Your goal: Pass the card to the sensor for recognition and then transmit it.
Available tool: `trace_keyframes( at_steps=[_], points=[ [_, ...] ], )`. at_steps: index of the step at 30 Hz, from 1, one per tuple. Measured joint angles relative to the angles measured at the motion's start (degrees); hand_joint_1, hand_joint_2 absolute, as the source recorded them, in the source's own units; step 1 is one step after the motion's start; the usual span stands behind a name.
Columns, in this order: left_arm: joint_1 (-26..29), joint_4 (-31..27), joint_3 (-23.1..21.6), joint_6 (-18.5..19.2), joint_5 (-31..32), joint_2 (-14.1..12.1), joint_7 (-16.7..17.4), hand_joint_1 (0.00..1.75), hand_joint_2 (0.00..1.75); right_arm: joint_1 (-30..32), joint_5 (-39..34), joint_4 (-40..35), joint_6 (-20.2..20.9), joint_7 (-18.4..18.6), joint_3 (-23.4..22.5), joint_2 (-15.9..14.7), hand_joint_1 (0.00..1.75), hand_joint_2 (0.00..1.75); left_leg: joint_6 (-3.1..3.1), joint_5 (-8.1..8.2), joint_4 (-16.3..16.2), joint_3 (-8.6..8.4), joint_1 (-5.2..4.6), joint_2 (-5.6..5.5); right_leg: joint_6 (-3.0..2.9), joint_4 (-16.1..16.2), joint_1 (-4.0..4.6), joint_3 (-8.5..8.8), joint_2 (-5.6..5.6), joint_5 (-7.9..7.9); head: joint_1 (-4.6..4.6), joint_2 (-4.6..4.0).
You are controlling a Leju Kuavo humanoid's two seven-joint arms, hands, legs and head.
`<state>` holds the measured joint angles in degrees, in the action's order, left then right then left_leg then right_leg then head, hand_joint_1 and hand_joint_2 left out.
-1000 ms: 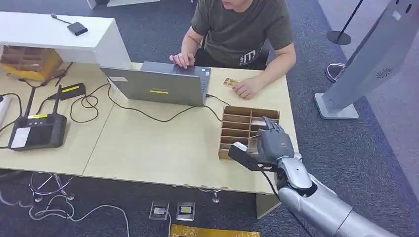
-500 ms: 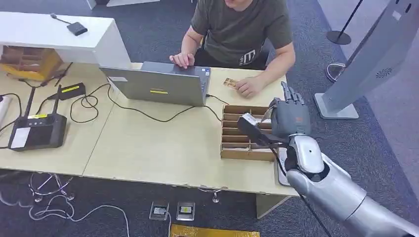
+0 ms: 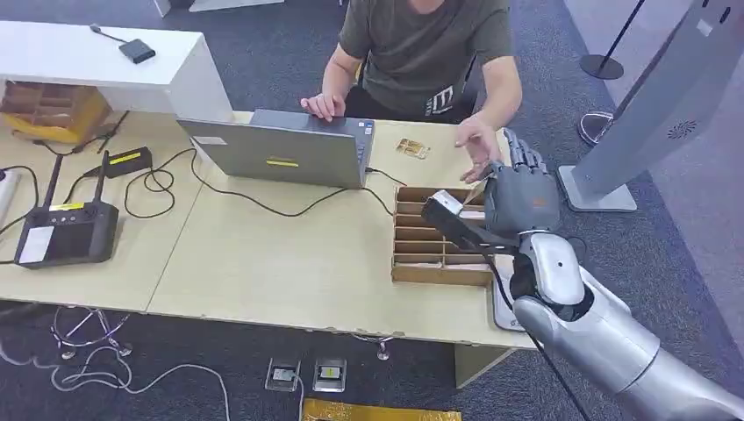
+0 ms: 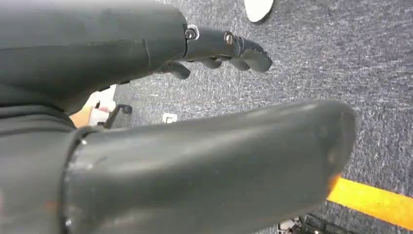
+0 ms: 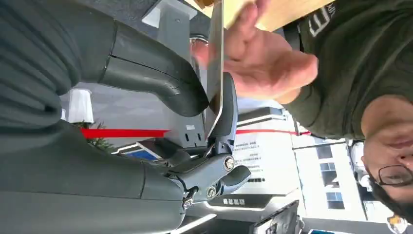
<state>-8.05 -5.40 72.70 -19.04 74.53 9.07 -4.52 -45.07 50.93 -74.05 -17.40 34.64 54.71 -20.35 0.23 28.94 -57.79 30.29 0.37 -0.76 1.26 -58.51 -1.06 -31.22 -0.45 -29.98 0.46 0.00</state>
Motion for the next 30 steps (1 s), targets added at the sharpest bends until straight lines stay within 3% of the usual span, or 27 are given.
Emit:
trace_keyframes(
  at_steps=[9, 17, 22, 23, 24, 29, 30],
  points=[
    [0.0, 0.0, 0.0, 0.3, 1.7, 0.0, 0.0, 0.00, 0.00, -1.0, 5.6, 1.0, -2.9, -1.5, -1.2, 0.9, 1.75, 1.75, 0.00, 0.00, 0.0, 0.03, 0.01, 0.00, 0.00, 0.0, 0.00, 0.01, -0.01, 0.00, -0.02, 0.00],
    [-0.1, 0.0, 0.0, 0.3, 1.7, 0.0, 2.9, 0.00, 0.00, -2.9, 8.4, 2.4, -2.2, -3.0, -0.4, 4.4, 1.75, 1.75, -0.01, 0.00, 0.0, 0.03, 0.03, 0.00, 0.00, 0.0, 0.02, 0.01, -0.01, 0.00, 0.00, 0.00],
    [-0.1, 0.0, 0.0, -1.9, -0.3, 0.0, 3.5, 0.00, 0.00, -3.8, 6.8, 5.2, -2.4, -4.0, 0.7, 6.4, 1.75, 1.75, -0.01, -0.01, 0.0, 0.04, 0.03, -0.01, 0.00, 0.0, 0.02, 0.02, -0.04, 0.00, 0.00, 0.00],
    [-0.1, 0.0, 0.0, -2.3, -0.6, 0.0, 3.5, 0.00, 0.00, -3.8, 6.6, 5.8, -2.5, -4.2, 0.8, 6.7, 0.12, 1.75, -0.01, -0.01, 0.0, 0.05, 0.03, -0.01, 0.00, 0.0, 0.02, 0.02, -0.04, 0.00, 0.00, 0.00],
    [-0.1, 0.0, 0.0, -2.6, -1.0, 0.1, 3.6, 0.00, 0.00, -3.9, 6.3, 6.4, -2.6, -4.4, 0.9, 7.2, 0.00, 1.75, -0.01, -0.01, 0.0, 0.05, 0.03, -0.01, 0.00, 0.0, 0.02, 0.02, -0.04, 0.00, 0.00, 0.00],
    [-0.1, 0.2, 0.0, -3.3, -2.2, 0.2, 3.6, 0.00, 0.00, -4.7, 6.1, 9.6, -3.8, -4.3, 1.8, 8.9, 0.00, 1.75, -0.01, -0.01, 0.0, 0.05, 0.02, -0.01, 0.00, 0.0, 0.02, 0.01, -0.03, 0.00, 0.00, 0.00],
    [-0.1, 0.2, 0.0, -3.4, -2.4, 0.2, 3.6, 0.00, 0.00, -4.8, 6.3, 10.2, -4.0, -4.0, 2.1, 9.2, 0.00, 0.00, -0.01, -0.01, 0.0, 0.05, 0.03, -0.01, 0.00, 0.0, 0.02, 0.01, -0.03, 0.00, 0.00, 0.00]
  ],
)
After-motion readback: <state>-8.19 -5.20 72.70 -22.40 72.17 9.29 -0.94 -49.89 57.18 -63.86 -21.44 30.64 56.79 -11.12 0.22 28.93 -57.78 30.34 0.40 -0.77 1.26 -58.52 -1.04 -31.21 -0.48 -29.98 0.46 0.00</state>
